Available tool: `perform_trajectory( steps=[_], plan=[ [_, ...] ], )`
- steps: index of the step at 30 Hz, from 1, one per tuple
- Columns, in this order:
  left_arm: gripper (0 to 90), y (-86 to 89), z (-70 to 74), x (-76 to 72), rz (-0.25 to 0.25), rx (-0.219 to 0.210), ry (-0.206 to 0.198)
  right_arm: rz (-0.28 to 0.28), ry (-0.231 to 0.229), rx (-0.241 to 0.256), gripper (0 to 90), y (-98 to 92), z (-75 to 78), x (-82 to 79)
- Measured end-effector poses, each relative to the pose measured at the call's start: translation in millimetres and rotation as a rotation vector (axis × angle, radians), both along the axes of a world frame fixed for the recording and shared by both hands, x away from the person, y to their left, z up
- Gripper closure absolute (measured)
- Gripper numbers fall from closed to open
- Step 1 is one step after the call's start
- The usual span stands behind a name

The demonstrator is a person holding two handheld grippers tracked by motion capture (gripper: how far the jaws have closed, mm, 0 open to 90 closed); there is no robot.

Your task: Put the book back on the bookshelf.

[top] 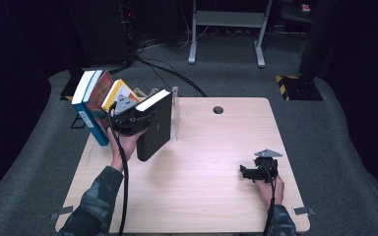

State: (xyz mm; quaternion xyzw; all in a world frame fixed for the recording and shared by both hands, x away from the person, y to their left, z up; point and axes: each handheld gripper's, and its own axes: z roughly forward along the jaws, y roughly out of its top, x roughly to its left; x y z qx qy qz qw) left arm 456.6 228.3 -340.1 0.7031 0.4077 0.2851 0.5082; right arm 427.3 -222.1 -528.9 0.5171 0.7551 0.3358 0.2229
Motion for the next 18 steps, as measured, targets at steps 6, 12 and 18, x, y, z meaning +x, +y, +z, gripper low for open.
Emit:
perform_trajectory(
  steps=[6, 12, 18],
  plan=[
    [54.1, -1.4, -4.7, 13.0, 0.022, -0.008, 0.007, -0.004, 0.001, 0.003, 8.0, 0.1, 0.1, -0.3],
    [54.1, -4.4, -11.5, 30.0, 0.05, -0.016, 0.012, -0.002, 0.0, 0.003, 8.4, 0.1, 0.1, -0.4],
    [54.1, -9.0, -13.3, 43.0, 0.073, -0.034, 0.001, -0.004, 0.002, 0.0, 8.8, 0.3, 0.2, -0.4]
  ],
)
